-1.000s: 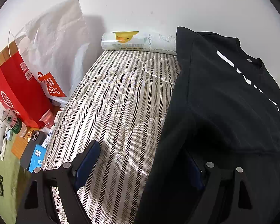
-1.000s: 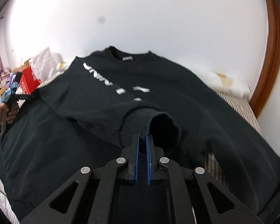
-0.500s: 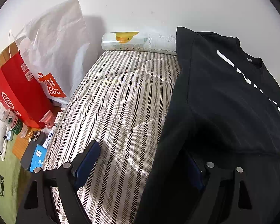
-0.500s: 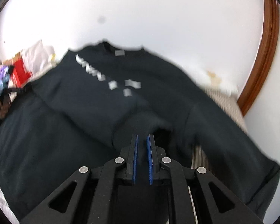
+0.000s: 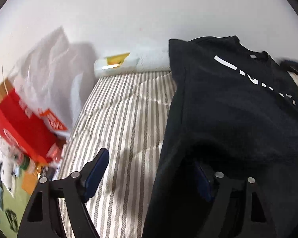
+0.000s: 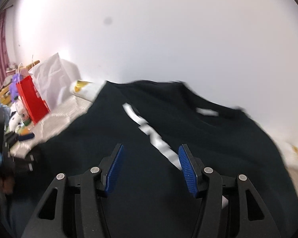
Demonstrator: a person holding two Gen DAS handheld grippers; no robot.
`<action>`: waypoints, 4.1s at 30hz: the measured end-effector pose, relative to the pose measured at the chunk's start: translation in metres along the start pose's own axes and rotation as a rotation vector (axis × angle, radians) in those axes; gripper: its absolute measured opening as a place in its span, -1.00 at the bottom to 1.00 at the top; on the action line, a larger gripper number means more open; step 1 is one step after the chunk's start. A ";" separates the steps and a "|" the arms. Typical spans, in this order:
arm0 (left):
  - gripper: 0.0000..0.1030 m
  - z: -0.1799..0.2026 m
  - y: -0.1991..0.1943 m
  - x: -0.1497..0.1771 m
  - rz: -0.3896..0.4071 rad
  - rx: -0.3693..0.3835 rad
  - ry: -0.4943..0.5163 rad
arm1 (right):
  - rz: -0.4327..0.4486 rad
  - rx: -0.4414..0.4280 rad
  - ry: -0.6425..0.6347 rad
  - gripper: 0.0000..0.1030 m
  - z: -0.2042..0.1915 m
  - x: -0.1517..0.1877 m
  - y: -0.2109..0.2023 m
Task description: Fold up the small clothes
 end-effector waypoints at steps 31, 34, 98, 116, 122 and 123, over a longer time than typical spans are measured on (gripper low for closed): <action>-0.20 -0.036 0.008 0.004 -0.069 0.052 -0.183 | 0.084 -0.187 0.060 -0.47 -0.070 -0.139 0.185; 0.11 -0.036 0.008 0.004 -0.070 0.062 -0.183 | 0.095 -0.132 0.067 -0.43 -0.049 -0.126 0.148; 0.50 -0.005 -0.167 0.065 -0.051 0.224 -0.225 | 0.142 0.279 0.694 -0.82 0.218 0.215 -0.317; 0.50 -0.057 -0.118 0.041 -0.061 0.220 -0.299 | 0.233 -0.114 0.493 -0.82 0.049 -0.040 -0.127; 0.50 -0.050 -0.109 0.038 -0.055 0.257 -0.301 | 0.168 -0.179 0.477 -0.82 0.011 -0.040 -0.044; 0.50 -0.047 -0.108 0.037 -0.053 0.259 -0.298 | 0.152 -0.192 0.487 -0.82 0.006 -0.038 -0.026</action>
Point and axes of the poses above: each gripper's, at about its wrist camera, not at the fingertips, and y roughly the way its jaws point, z to its right, x to its underside, the point moved 6 cm from there along y, roughly the way its jaws point, and after that the axes turned 14 degrees about -y, right-handed, at the moved point
